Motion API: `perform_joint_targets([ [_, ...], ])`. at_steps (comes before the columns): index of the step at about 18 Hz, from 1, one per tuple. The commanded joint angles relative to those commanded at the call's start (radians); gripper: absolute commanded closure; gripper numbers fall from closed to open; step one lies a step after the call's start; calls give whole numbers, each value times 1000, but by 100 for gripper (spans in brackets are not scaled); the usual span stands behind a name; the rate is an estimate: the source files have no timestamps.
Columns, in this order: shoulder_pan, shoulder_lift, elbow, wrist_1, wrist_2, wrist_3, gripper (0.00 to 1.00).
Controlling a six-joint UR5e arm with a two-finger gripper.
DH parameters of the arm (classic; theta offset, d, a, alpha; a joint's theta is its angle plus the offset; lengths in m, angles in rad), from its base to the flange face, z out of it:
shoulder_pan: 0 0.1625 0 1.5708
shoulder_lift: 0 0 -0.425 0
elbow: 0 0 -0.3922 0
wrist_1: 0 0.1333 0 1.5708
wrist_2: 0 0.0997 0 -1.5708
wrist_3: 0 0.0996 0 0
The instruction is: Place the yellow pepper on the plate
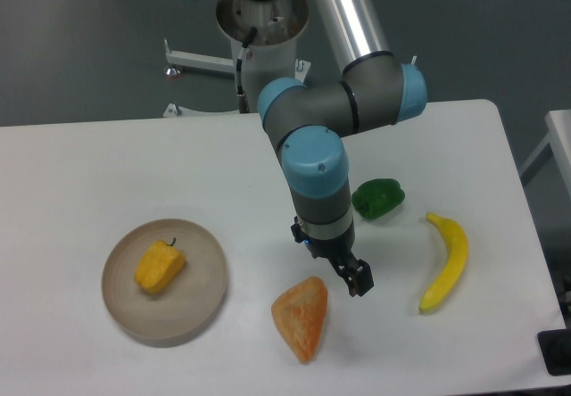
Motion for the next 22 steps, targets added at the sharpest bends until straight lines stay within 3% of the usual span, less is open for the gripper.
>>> perform_joint_targets([
  [4,6,-11,14,3,0,0,0],
  [8,8,-57,81,2,-2,17,0],
  [22,172,-221,285,20,-24,337,0],
])
